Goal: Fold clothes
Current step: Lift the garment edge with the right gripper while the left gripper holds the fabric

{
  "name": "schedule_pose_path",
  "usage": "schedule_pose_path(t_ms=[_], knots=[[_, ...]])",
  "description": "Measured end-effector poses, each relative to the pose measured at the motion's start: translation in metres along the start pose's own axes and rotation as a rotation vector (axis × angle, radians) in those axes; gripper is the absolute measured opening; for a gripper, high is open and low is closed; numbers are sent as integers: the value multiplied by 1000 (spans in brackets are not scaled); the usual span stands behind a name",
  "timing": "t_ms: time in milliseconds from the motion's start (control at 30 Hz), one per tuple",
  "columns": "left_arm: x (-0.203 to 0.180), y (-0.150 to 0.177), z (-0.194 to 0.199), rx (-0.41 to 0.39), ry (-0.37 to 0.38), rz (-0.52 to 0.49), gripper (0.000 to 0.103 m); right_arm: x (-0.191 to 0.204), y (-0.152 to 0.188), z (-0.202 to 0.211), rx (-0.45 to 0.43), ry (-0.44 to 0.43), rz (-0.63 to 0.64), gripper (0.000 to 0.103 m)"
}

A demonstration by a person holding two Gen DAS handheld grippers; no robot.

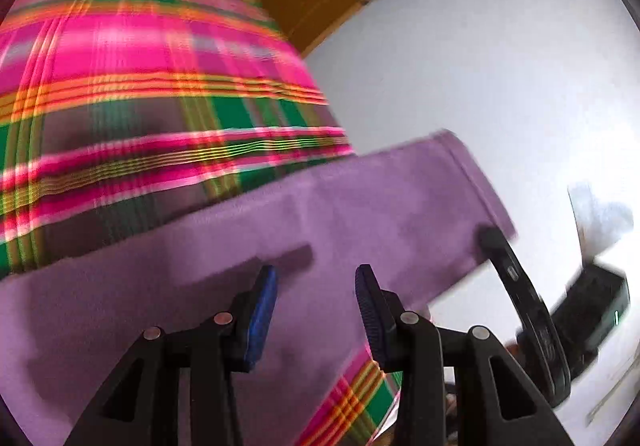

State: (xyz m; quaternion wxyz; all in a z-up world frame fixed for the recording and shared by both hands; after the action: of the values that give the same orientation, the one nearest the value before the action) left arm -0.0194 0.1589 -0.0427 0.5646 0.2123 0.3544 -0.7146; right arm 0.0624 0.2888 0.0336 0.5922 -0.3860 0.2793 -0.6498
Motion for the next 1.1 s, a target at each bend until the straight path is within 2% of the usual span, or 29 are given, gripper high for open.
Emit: schedule_pose_path(t_ms=[100, 267, 500, 667, 733, 867, 1100], knots=[[3, -3, -12, 10, 22, 41, 41, 1, 0, 3, -6, -6, 3, 11], [11, -8, -14, -17, 49, 88, 37, 8, 0, 9, -15, -24, 11, 11], [18, -11, -5, -51, 75, 133, 37, 29, -1, 16, -25, -51, 42, 11], [22, -8, 19, -101, 117, 182, 37, 51, -6, 26, -55, -62, 93, 11], [17, -5, 35, -125, 119, 168, 37, 61, -7, 29, -65, -71, 119, 11], [4, -4, 61, -177, 192, 160, 38, 83, -7, 28, -63, -101, 160, 11], [6, 12, 113, -249, 198, 134, 39, 128, 0, 25, -49, -155, 248, 11]])
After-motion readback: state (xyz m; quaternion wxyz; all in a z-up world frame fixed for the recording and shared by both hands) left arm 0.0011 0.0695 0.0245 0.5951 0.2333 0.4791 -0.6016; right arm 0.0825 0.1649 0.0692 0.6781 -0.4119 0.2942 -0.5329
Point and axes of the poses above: each gripper's, at about its wrist camera, not at the fingertips, and z roughly against the way its jaws point, x to its left, y to its underside, the point moved 7 cm from there along -z, roughly the way its jaws point, and after that the axes turned 6 degrees about x, right-handed, at the moved point
